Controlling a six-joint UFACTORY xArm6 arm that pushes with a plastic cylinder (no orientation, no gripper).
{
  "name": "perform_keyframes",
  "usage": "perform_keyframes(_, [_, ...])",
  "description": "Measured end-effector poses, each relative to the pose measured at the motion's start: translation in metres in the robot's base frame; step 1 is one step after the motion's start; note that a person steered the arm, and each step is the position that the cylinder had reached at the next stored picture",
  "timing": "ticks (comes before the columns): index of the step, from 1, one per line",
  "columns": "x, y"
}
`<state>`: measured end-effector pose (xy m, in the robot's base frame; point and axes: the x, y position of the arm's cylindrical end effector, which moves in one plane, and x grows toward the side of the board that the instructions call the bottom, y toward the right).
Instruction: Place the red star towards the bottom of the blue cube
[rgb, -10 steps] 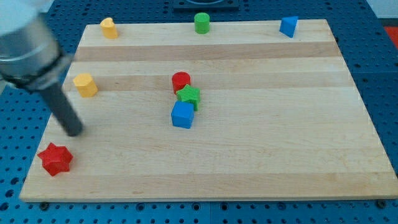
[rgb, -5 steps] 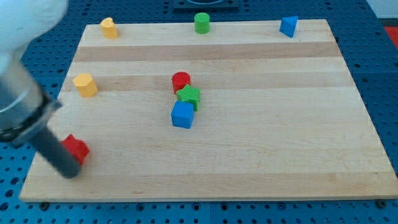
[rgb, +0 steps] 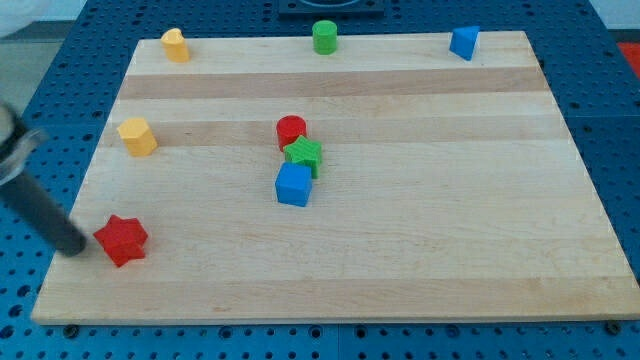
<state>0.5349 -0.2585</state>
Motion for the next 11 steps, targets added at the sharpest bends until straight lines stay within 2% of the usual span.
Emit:
perform_keyframes(1, [-0.004,0.1])
perform_keyframes(2, [0.0,0.092])
perform_keyframes(3, [0.0,0.006])
perform_keyframes(4, [0.026,-0.017])
perform_keyframes(5, [0.038,0.051])
perform_keyframes(6, [0.03,0.125])
perform_keyframes(7, [0.031,0.147])
perform_keyframes(8, [0.08,0.142])
perform_keyframes(9, [0.082,0.168])
perform_keyframes(11, [0.015,0.191])
